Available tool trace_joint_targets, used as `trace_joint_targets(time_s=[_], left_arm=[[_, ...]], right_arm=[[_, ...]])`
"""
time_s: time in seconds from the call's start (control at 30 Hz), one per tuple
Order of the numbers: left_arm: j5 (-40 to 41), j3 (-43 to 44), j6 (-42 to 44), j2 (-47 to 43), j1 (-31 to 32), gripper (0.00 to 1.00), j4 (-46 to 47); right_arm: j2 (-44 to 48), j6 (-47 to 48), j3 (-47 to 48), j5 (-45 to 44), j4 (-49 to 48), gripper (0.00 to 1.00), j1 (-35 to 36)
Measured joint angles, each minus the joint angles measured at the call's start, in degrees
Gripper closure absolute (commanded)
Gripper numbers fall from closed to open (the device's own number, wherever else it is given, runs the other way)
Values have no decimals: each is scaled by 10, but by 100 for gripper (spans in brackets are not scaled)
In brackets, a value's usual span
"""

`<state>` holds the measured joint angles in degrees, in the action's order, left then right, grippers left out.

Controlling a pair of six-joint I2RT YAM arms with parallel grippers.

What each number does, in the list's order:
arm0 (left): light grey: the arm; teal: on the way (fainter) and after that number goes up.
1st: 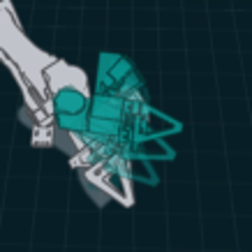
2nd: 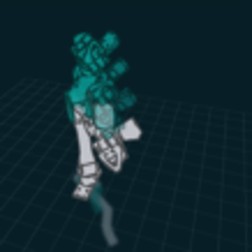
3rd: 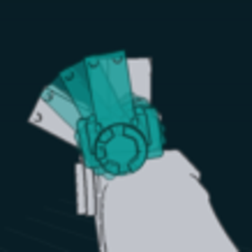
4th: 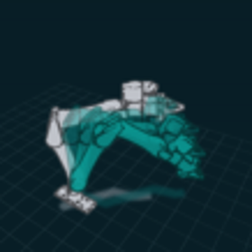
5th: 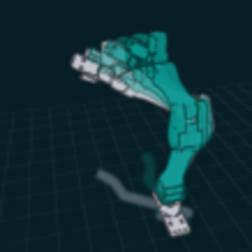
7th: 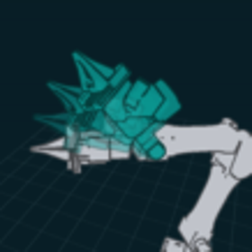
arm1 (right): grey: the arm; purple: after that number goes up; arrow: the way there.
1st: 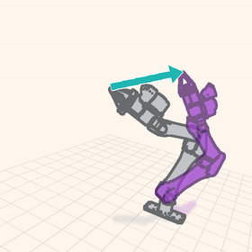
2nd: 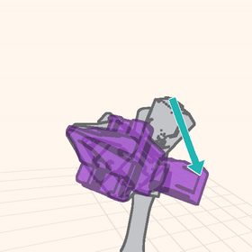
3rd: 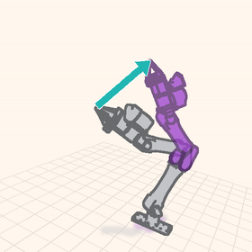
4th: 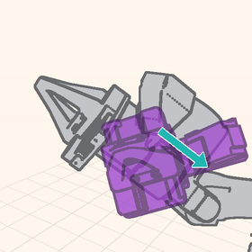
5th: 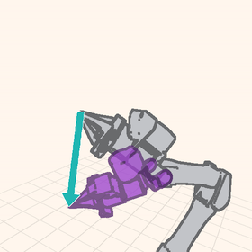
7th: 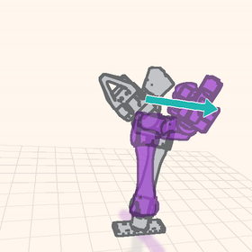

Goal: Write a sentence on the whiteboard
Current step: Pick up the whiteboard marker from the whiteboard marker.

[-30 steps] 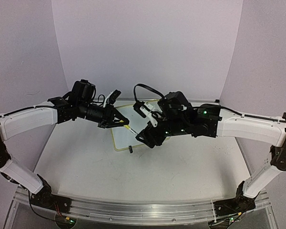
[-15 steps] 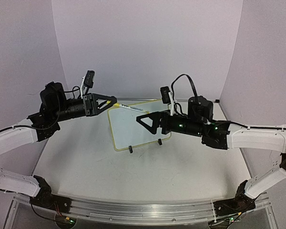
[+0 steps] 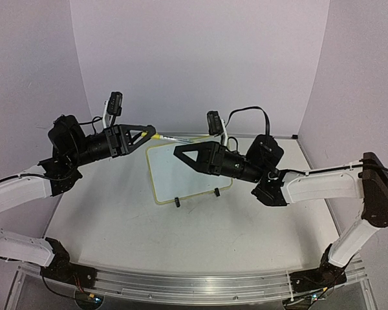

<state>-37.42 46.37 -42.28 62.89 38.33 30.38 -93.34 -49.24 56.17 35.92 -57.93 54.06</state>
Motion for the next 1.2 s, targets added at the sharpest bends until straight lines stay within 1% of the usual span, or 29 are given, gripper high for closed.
trace_joint_targets(time_s=[0.17,0.43,0.67,0.87,1.2], left_arm=[[1,0,5,1,0,100,-13],[1,0,14,18,0,100,-38],[1,0,23,26,8,100,-50],[1,3,31,38,10,100,-53],[0,12,38,36,11,100,-88]], right_arm=[[0,-11,5,9,-24,10,0],[0,-17,5,11,-27,16,0],[0,-16,5,9,-17,23,0],[0,0,5,-2,10,28,0],[1,14,5,-14,32,32,0]])
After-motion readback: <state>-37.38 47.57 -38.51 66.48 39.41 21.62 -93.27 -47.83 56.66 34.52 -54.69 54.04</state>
